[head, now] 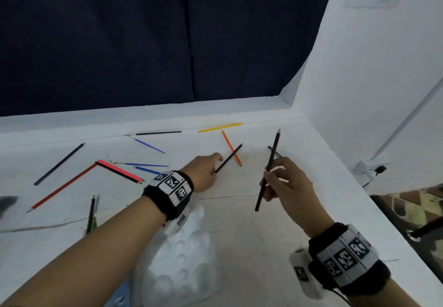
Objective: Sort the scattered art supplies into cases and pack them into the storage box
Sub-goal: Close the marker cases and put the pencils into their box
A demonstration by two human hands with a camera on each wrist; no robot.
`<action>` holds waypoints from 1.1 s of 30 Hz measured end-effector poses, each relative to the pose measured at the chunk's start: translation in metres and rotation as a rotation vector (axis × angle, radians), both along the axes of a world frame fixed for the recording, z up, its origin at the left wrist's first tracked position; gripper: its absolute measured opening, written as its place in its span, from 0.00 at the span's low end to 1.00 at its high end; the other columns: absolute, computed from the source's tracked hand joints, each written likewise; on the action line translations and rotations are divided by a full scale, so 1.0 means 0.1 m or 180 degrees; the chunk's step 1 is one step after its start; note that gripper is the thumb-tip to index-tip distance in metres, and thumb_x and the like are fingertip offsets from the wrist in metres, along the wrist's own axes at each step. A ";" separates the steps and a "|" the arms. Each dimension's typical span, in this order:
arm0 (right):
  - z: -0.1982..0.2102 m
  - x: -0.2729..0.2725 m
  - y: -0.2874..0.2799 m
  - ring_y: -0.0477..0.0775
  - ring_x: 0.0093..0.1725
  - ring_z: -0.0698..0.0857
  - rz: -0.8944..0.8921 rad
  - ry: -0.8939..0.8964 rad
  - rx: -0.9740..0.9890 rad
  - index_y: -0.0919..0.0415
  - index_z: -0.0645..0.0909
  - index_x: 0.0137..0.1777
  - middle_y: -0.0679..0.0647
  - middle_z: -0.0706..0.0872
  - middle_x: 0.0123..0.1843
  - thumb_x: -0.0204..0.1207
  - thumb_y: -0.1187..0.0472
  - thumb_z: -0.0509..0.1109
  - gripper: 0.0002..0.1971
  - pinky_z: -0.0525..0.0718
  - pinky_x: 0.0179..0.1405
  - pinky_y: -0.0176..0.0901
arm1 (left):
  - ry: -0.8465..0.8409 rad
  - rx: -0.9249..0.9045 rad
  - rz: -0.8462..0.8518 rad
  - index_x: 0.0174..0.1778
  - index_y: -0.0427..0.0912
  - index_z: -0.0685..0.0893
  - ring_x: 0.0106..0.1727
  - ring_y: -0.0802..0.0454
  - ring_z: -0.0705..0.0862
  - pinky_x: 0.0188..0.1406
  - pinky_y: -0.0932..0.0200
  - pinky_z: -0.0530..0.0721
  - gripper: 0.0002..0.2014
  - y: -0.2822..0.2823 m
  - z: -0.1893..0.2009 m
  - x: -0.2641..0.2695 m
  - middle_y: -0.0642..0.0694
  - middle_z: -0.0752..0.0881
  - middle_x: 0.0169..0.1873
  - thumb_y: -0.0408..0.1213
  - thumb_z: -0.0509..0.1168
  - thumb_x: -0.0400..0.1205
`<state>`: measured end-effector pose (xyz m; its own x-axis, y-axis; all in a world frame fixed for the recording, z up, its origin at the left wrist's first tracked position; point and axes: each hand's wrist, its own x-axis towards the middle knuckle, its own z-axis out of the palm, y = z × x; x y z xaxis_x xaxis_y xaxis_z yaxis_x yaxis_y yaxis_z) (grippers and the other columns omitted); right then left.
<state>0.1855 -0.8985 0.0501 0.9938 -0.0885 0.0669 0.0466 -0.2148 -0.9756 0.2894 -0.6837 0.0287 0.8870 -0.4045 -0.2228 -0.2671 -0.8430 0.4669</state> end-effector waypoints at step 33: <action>-0.43 0.14 2.92 0.59 0.35 0.92 0.1286 0.0824 -0.0882 0.59 0.69 0.62 0.64 0.89 0.43 0.81 0.67 0.68 0.14 0.92 0.35 0.52 | -0.0293 0.0426 0.1504 0.37 0.55 0.77 0.46 0.57 0.79 0.50 0.50 0.61 0.15 2.57 -0.25 -1.39 0.59 0.82 0.34 0.58 0.73 0.74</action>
<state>0.1997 -0.6062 0.0071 0.9321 0.2895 -0.2175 -0.0553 -0.4799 -0.8756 0.1509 -0.4265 0.0038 0.9848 0.0731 -0.1574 0.1234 -0.9327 0.3389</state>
